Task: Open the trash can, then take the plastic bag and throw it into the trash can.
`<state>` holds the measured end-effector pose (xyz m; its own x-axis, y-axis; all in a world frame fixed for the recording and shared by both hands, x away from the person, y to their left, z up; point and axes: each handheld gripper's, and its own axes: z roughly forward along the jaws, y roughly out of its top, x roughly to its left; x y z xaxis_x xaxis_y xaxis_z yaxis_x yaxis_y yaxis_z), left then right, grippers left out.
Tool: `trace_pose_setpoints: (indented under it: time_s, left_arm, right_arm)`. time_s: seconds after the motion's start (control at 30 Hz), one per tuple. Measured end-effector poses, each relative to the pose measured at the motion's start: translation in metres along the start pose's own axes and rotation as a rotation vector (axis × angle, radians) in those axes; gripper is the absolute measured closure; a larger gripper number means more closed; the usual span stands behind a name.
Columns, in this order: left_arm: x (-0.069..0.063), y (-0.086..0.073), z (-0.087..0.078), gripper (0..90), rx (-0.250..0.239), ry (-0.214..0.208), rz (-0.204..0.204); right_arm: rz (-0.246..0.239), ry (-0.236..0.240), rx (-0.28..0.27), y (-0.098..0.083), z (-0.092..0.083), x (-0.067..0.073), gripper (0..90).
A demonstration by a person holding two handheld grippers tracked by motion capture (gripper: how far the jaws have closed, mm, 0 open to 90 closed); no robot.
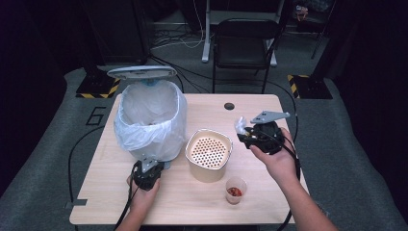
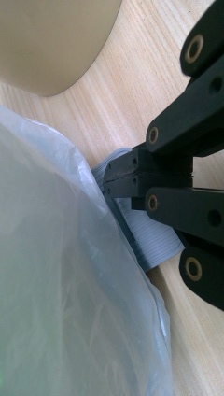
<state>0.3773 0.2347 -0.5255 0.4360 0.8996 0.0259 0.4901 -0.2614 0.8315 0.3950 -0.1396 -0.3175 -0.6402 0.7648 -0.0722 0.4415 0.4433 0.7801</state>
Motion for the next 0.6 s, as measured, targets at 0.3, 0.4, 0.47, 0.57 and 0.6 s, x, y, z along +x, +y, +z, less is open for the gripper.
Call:
trace_pose_setpoints:
  time_s: [0.3,0.4,0.47,0.57,0.6]
  left_arm:
    - [0.001,0.0,0.0,90.0,0.006,-0.004,-0.002]
    - [0.0,0.0,0.0,90.0,-0.005,0.001,-0.004]
    - [0.0,0.0,0.0,90.0,0.0,-0.003,-0.002]
    - [0.0,0.0,0.0,90.0,-0.002,0.003,0.005]
    - [0.0,0.0,0.0,90.0,-0.002,0.002,0.003]
  right_arm:
    - [-0.05,0.118,-0.013,0.04,0.008,0.03,62.3]
    - [-0.084,0.122,-0.018,0.051,0.014,0.038,62.3]
    - [-0.09,0.133,-0.02,0.058,0.018,0.042,62.3]
    - [-0.093,0.146,-0.024,0.069,0.025,0.048,62.3]
    - [-0.097,0.147,-0.024,0.071,0.027,0.049,62.3]
